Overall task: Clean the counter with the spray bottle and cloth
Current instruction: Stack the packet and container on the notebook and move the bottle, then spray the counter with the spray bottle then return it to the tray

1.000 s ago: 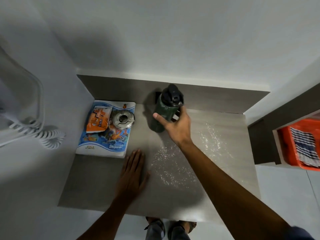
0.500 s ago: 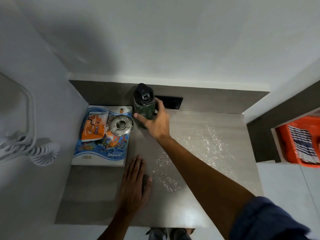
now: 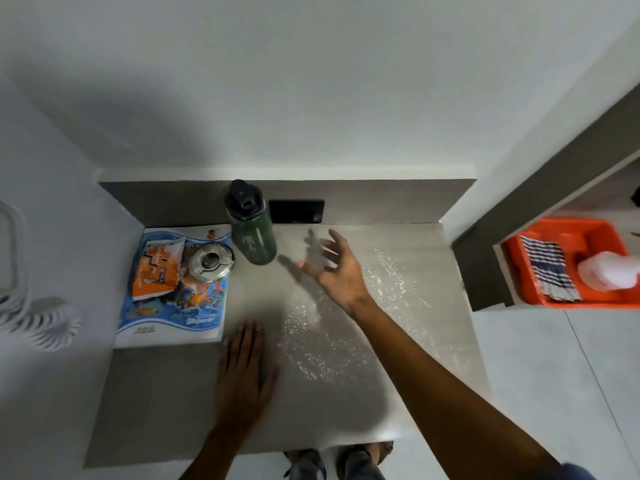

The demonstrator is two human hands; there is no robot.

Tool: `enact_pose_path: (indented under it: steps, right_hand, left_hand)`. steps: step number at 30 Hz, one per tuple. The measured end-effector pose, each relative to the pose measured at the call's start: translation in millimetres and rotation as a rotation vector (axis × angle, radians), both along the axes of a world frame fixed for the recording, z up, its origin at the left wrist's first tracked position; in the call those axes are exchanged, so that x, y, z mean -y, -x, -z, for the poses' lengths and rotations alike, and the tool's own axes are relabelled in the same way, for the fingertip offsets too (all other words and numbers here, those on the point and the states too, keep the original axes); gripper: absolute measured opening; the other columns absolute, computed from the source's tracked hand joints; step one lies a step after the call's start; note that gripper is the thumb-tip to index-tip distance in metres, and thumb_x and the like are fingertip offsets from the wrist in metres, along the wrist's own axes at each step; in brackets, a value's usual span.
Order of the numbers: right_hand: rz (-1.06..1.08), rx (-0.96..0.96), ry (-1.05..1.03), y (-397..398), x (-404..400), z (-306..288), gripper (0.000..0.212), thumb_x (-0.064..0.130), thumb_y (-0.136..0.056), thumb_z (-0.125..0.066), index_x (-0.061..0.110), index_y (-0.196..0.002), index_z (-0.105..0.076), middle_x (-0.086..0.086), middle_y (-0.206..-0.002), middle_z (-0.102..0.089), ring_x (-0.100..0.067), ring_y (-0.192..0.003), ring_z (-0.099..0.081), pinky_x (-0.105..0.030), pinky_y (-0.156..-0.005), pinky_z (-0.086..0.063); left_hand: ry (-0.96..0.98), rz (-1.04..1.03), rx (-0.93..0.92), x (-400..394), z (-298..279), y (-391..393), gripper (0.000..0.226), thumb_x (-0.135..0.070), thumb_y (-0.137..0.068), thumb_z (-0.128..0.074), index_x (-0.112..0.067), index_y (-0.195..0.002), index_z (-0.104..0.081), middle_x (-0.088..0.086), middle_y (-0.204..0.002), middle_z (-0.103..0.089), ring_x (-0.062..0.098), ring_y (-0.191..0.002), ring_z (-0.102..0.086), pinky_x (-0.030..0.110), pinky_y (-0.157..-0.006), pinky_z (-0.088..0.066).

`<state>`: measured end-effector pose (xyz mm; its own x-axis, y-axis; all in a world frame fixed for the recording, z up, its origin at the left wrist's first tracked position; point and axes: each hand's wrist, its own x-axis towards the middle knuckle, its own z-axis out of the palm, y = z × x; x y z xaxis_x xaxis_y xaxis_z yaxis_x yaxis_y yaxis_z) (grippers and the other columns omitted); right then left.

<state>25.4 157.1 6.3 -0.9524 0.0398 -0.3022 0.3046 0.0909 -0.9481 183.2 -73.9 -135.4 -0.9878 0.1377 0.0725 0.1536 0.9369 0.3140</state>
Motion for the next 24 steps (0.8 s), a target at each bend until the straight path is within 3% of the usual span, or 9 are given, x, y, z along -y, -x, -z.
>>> enact_pose_path:
  steps: [3,6,9,15,21,24]
  right_hand:
    - [0.169,0.007,0.057,-28.1,-67.0,1.6,0.075,0.013,-0.088,-0.092,0.023,-0.152,-0.054,0.012,-0.128,-0.071,-0.021,-0.125,-0.074,-0.016,-0.087,-0.063]
    - [0.293,-0.001,0.003,-59.7,-133.9,-4.2,0.057,0.013,-0.092,-0.089,0.022,-0.143,-0.064,0.0,-0.127,-0.076,-0.024,-0.123,-0.076,-0.02,-0.089,-0.064]
    - [0.362,-0.029,-0.035,-93.7,-188.3,-14.1,0.051,0.023,-0.093,-0.09,0.026,-0.14,-0.068,0.001,-0.128,-0.078,-0.013,-0.115,-0.078,-0.017,-0.088,-0.063]
    - [0.538,-0.022,-0.062,-138.7,-296.4,-26.4,0.047,0.01,-0.096,-0.085,0.013,-0.141,-0.069,-0.004,-0.125,-0.08,-0.001,-0.104,-0.079,-0.015,-0.092,-0.062]
    - [0.808,-0.052,-0.071,-147.5,-421.2,-26.5,0.036,0.011,-0.099,-0.083,0.009,-0.133,-0.071,-0.004,-0.12,-0.079,-0.01,-0.104,-0.075,-0.04,-0.106,-0.059]
    - [0.901,-0.128,-0.128,-140.1,-478.6,-22.9,0.037,0.018,-0.1,-0.083,0.009,-0.133,-0.072,0.002,-0.112,-0.079,-0.007,-0.101,-0.072,-0.027,-0.098,-0.06]
  left_hand:
    - [-0.038,0.024,0.006,-18.6,-5.8,-3.8,0.079,-0.058,-0.11,-0.039,-0.011,-0.173,-0.033,0.008,-0.186,-0.02,0.028,-0.174,-0.019,0.061,-0.139,-0.017]
    - [-0.1,0.141,0.0,-66.7,-13.0,0.0,0.076,-0.058,-0.112,-0.037,-0.016,-0.175,-0.027,0.005,-0.187,-0.015,0.028,-0.175,-0.015,0.063,-0.139,-0.014]
    - [-0.134,0.203,0.029,-135.8,-18.6,6.1,0.076,-0.059,-0.113,-0.036,-0.019,-0.176,-0.021,0.003,-0.188,-0.011,0.027,-0.175,-0.012,0.065,-0.138,-0.017]
    - [-0.114,0.382,0.036,-281.5,-35.1,30.4,0.077,-0.059,-0.114,-0.036,-0.019,-0.177,-0.017,0.002,-0.188,-0.009,0.025,-0.176,-0.01,0.059,-0.139,-0.024]
    - [-0.053,0.495,0.158,-380.9,-29.4,60.4,0.092,-0.076,-0.109,-0.025,-0.018,-0.178,-0.005,0.001,-0.188,0.008,0.022,-0.176,0.005,0.055,-0.142,-0.016]
    - [-0.05,0.534,0.142,-410.3,-21.2,73.5,0.102,-0.081,-0.105,-0.032,-0.015,-0.178,-0.006,0.004,-0.188,0.004,0.024,-0.176,0.003,0.052,-0.143,-0.012]
